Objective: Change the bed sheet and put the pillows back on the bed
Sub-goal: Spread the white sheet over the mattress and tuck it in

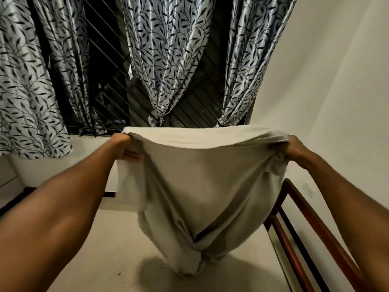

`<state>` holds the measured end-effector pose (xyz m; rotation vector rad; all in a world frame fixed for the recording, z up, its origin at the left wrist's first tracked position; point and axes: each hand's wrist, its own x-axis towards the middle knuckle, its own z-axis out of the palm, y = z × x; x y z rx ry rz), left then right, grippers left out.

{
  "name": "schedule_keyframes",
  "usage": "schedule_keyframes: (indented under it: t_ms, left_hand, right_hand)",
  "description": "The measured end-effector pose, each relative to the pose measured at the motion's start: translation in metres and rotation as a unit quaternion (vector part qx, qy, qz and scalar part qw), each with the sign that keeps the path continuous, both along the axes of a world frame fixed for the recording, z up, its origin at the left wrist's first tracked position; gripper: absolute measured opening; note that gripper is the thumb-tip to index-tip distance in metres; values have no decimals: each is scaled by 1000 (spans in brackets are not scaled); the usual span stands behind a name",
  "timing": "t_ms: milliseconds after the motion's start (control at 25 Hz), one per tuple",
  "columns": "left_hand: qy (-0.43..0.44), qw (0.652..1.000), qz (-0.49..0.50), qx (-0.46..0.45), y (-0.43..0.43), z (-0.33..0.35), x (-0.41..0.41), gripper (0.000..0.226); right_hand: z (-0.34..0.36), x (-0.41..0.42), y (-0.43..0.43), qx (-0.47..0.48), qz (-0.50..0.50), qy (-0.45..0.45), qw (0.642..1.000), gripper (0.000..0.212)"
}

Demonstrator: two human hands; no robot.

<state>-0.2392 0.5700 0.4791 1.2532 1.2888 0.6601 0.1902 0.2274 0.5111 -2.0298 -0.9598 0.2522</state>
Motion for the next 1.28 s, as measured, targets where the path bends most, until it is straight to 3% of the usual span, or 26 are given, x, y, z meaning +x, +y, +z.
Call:
schedule_keyframes:
  t_ms: [80, 120, 160, 240, 360, 440, 520, 560, 640, 720, 800, 840, 920, 960, 1040, 1120, 1160, 1280]
  left_hand:
    - [-104, 994, -6, -46, -2, 5, 0, 31]
    - [-132, 989, -22, -62, -2, 9, 1, 34]
    - [-150, 985, -28, -77, -3, 12, 3, 35]
    - [-174, 978, -27, -112, -6, 19, 9, 37]
    - [-234, 961, -36, -140, -12, 18, 24, 39]
    - [-289, 954, 9, -86, -18, 26, 35, 39]
    - [-354, 929, 105, -10, -4, 53, 41, 39]
    - [-344, 926, 154, 27, 8, 65, 46, 44]
    - [-311, 918, 183, 165, 33, 89, 51, 50]
    - [-335, 870, 156, 327, 42, 121, 50, 35]
    - [-264, 828, 132, 478, -24, 182, 34, 24]
    - [-190, 827, 118, 516, -20, 192, 35, 24]
    - [-51, 832, 95, 544, -18, 193, 35, 37]
    - [-13, 842, 91, 531, -10, 180, 36, 45]
    - [15, 849, 72, 524, -5, 165, 36, 40]
    - [-51, 839, 48, 539, -10, 169, 32, 12]
    - [-77, 831, 44, 549, -6, 173, 31, 11]
    - [68, 795, 29, 602, 0, 188, 24, 47]
  right_hand:
    - [-7, 4, -2, -139, -45, -179, 973, 19]
    - [-8, -2, -2, -159, -72, -177, 969, 19]
    - [-10, -7, 0, -146, -97, -124, 977, 18]
    - [-10, -25, 3, -106, -122, 93, 982, 16]
    - [4, -44, 16, 8, -93, 385, 918, 18]
    - [21, -54, 27, 139, -93, 455, 875, 23]
    - [43, -61, 43, 270, -123, 408, 863, 21]
    - [58, -63, 51, 314, -137, 349, 872, 22]
    - [94, -63, 62, 344, -188, 145, 909, 25]
    - [128, -54, 63, 370, -231, -74, 897, 27]
    - [148, -44, 62, 389, -206, -171, 881, 31]
    - [152, -40, 61, 346, -189, -203, 896, 34]
    - [149, -29, 63, 204, -175, -200, 942, 36]
    - [146, -22, 65, 177, -185, -169, 952, 36]
    - [147, -18, 64, 205, -226, -114, 945, 37]
    - [153, -18, 61, 273, -228, -120, 927, 38]
    - [156, -17, 59, 304, -214, -139, 918, 38]
    - [169, -17, 49, 335, -168, -190, 907, 44]
